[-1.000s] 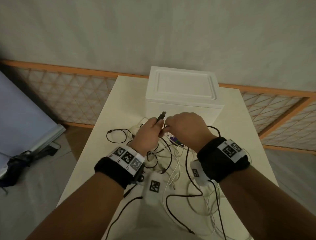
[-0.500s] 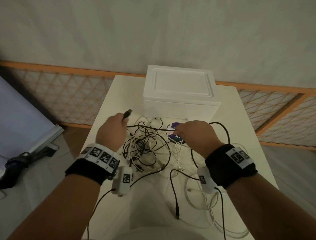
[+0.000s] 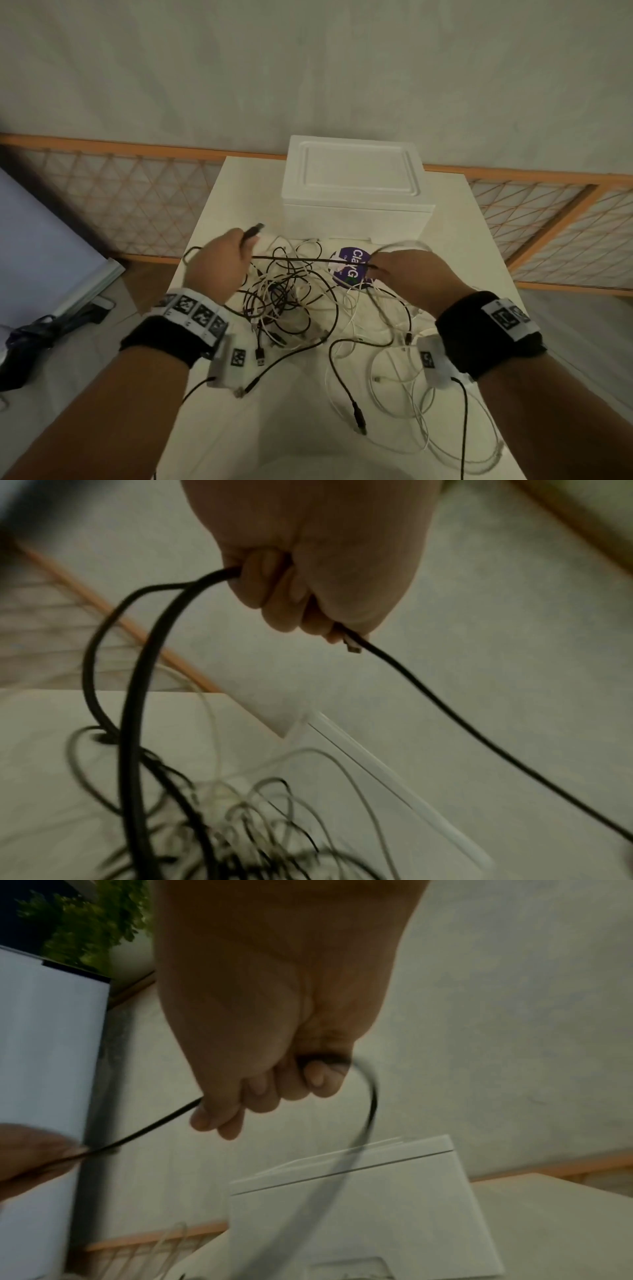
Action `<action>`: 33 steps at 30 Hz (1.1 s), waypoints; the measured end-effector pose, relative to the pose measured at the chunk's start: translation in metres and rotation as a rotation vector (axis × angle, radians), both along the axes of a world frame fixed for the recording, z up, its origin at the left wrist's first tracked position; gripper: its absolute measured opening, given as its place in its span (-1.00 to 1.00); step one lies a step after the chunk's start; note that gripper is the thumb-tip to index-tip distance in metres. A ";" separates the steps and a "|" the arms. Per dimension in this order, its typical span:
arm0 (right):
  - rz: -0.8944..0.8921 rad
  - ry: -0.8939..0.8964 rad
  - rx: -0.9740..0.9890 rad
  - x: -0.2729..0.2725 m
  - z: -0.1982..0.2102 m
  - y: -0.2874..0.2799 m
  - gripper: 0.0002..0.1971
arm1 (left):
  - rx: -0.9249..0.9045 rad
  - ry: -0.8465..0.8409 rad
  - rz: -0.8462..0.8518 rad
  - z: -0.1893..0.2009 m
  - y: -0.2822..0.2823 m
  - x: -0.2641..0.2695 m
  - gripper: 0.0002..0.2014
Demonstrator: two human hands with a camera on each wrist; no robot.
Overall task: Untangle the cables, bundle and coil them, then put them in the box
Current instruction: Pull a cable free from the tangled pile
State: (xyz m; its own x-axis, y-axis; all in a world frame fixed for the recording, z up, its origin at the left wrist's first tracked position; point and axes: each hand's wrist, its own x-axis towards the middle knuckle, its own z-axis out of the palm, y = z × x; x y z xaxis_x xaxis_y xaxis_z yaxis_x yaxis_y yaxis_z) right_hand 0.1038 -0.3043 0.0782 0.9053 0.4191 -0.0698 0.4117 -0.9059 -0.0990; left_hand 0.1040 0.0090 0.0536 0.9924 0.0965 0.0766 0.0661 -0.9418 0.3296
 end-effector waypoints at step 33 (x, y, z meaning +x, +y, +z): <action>-0.082 0.184 0.382 0.011 0.023 -0.005 -0.74 | -0.010 -0.059 -0.190 0.003 0.053 -0.004 -0.61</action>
